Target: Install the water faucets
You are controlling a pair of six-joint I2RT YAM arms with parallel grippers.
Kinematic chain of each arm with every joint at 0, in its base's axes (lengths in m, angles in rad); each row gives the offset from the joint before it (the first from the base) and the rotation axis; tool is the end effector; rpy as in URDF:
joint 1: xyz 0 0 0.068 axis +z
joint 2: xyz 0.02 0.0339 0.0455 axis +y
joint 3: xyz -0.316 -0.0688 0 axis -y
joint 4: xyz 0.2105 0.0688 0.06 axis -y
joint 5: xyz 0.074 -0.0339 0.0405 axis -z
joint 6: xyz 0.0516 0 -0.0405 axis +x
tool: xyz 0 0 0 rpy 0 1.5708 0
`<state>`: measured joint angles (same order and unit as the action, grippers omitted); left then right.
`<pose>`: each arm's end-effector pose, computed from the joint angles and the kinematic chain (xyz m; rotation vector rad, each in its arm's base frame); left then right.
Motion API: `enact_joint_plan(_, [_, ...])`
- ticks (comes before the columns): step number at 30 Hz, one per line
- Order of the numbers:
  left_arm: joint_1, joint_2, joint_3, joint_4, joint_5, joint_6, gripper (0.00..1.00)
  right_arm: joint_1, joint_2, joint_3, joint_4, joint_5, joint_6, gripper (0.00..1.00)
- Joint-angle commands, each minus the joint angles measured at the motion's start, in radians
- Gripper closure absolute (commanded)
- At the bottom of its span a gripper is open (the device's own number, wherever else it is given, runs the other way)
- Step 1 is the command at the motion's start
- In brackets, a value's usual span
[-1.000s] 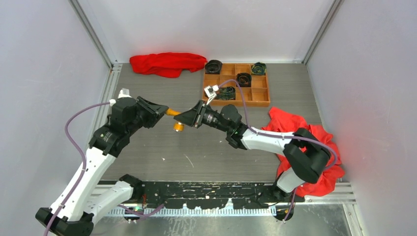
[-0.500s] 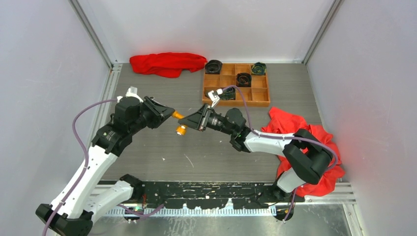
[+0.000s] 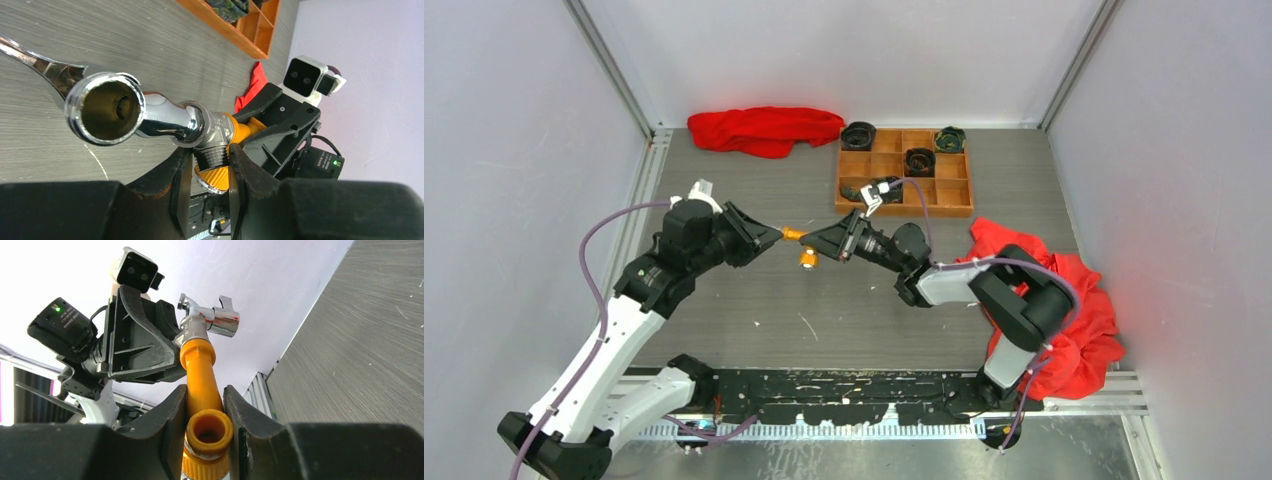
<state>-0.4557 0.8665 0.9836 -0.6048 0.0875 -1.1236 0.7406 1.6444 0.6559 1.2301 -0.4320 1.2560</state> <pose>0.1132 -0.0605 0.3797 -0.6763 2.1285 -1.0225 0.2264 0.2362 0.3147 -0.0254 1.6560 1.9005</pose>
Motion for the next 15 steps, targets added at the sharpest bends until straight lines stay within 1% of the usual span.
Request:
enact_joint_plan(1, [0.006,-0.028,0.019,0.125,0.002,0.021,1.00,-0.025,0.170,0.001,0.190,0.019,0.155,0.99])
enact_joint_plan(2, [0.006,-0.025,0.016,0.127,0.005,0.022,1.00,-0.025,0.191,0.010,0.234,0.007,0.181,0.99])
enact_joint_plan(4, [0.006,-0.017,0.010,0.131,-0.001,0.024,1.00,-0.025,0.202,0.022,0.265,-0.014,0.204,0.99])
enact_joint_plan(10, [0.006,0.042,0.015,0.171,0.013,0.056,0.99,-0.023,0.124,0.005,0.206,-0.025,0.196,0.99])
enact_joint_plan(13, [0.006,0.071,0.005,0.242,0.047,0.110,0.99,-0.011,0.086,-0.006,0.178,-0.019,0.232,0.99])
enact_joint_plan(15, [0.006,0.080,-0.015,0.336,0.083,0.151,0.98,0.000,0.064,-0.012,0.173,-0.009,0.254,0.99])
